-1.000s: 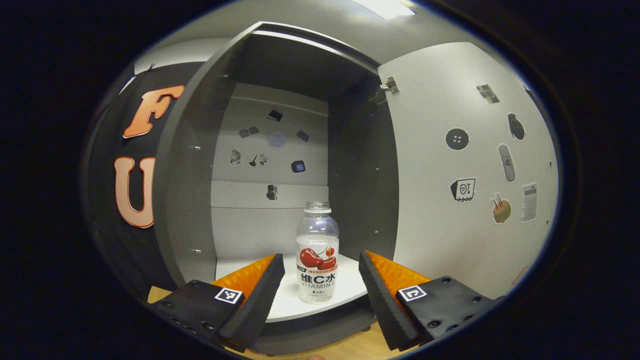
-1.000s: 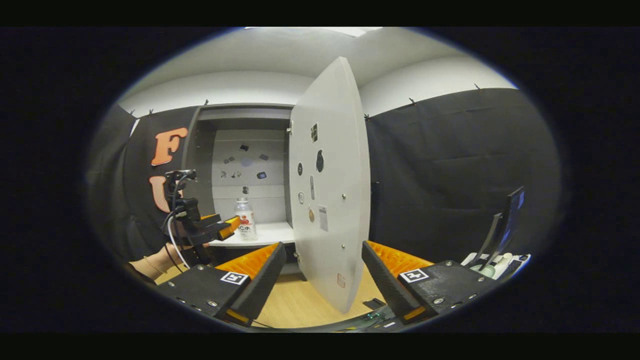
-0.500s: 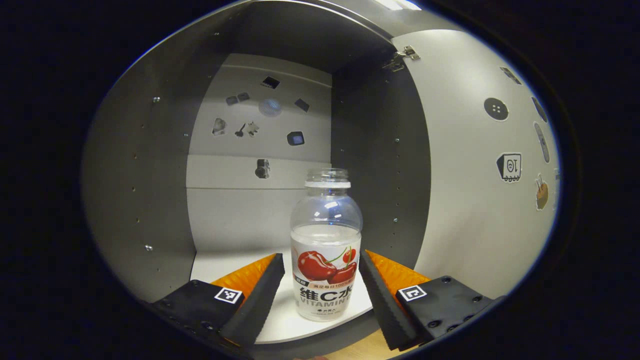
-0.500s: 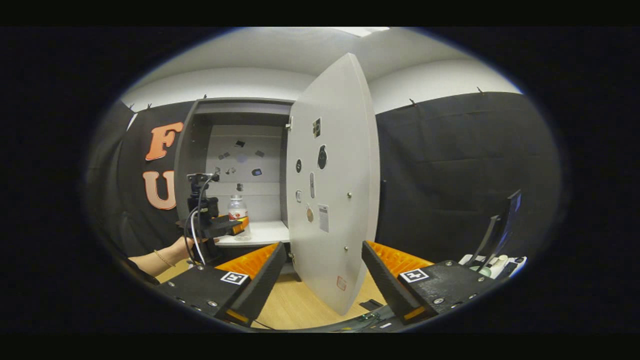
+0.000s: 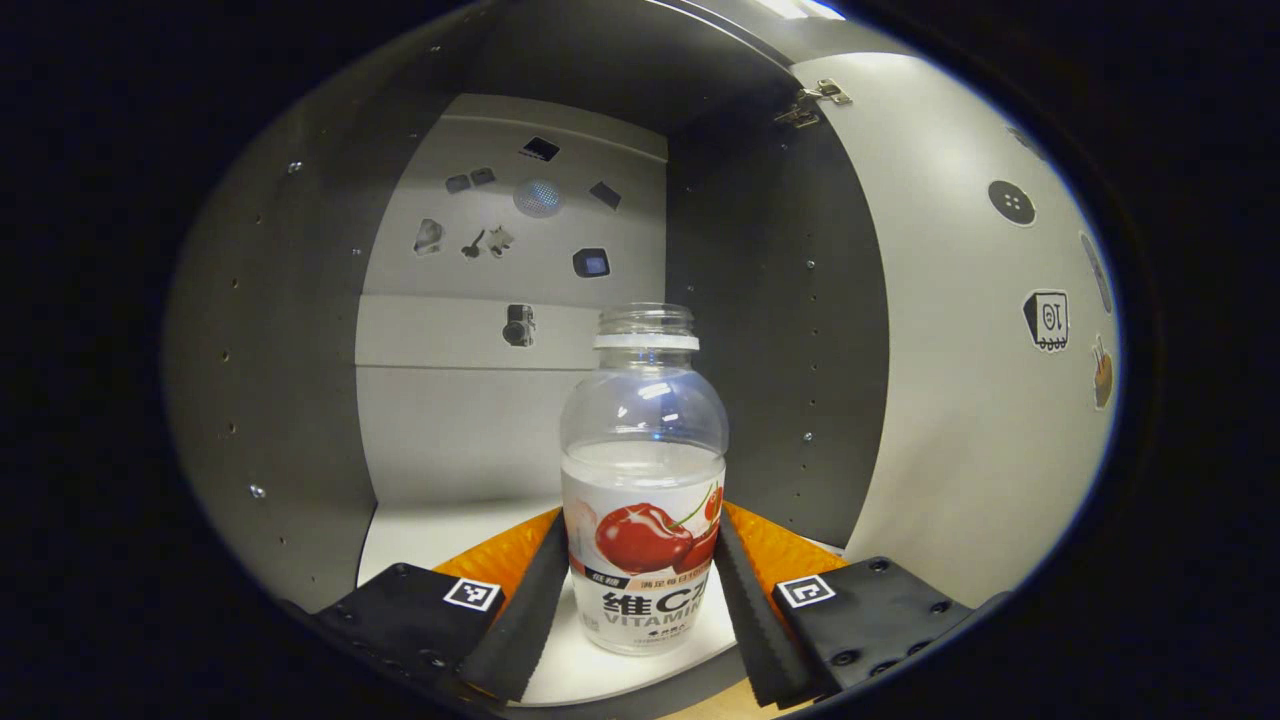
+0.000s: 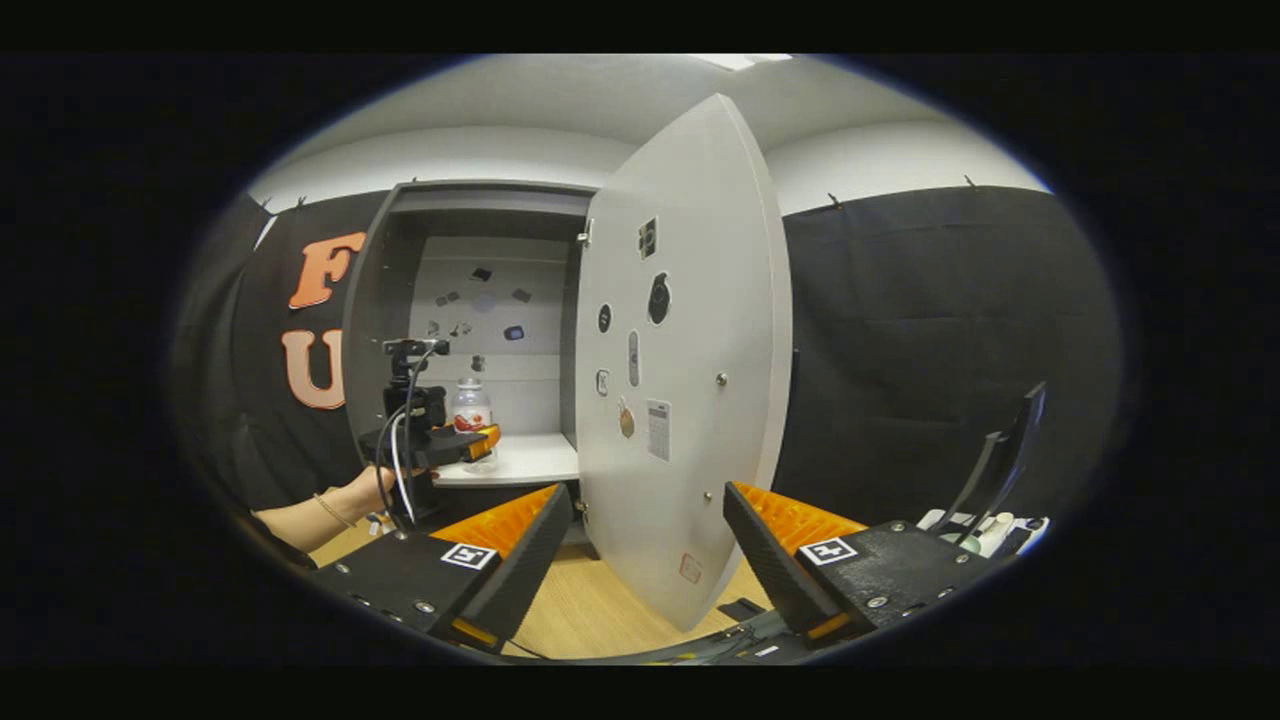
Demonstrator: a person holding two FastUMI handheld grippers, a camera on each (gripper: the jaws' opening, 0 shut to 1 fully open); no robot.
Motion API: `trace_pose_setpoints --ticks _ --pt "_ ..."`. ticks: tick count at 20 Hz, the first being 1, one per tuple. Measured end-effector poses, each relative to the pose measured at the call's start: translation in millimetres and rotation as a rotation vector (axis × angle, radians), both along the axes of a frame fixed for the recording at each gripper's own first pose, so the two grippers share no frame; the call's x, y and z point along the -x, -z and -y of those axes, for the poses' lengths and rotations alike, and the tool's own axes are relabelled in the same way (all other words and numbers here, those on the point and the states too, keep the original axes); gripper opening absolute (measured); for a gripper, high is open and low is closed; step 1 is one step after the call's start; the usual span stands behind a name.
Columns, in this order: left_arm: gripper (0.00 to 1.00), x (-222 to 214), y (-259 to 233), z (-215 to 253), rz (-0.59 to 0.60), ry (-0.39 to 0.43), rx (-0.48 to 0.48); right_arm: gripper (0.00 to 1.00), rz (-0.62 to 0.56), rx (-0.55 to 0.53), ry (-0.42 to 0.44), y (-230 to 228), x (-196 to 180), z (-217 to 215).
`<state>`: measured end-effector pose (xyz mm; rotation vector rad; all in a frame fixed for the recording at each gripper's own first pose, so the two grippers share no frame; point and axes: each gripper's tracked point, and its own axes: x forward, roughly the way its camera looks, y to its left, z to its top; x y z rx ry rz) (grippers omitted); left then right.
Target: Open the cabinet door with the right hand, grasp the bottle in the cabinet with the left hand and place it on the coaster, then close the cabinet door with the right hand.
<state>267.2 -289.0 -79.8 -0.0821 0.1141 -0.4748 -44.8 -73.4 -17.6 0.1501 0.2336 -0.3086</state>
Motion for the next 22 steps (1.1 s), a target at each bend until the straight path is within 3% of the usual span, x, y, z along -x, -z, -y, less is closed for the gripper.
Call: trace_pose_setpoints --ticks 6,11,16,22 --pt "0.83 25 -10 -9 0.063 0.006 -0.028 0.94 0.010 -0.020 -0.053 2 -1 -6" --pt "0.82 74 -16 -34 0.095 -0.001 -0.029 0.94 0.008 -0.011 -0.106 11 2 -15" --pt "0.82 143 -16 -81 0.115 -0.074 -0.010 0.94 0.005 0.013 -0.202 23 2 -30" --pt "0.82 211 18 -129 0.072 -0.146 -0.041 0.94 0.040 -0.046 -0.288 33 -10 -52"
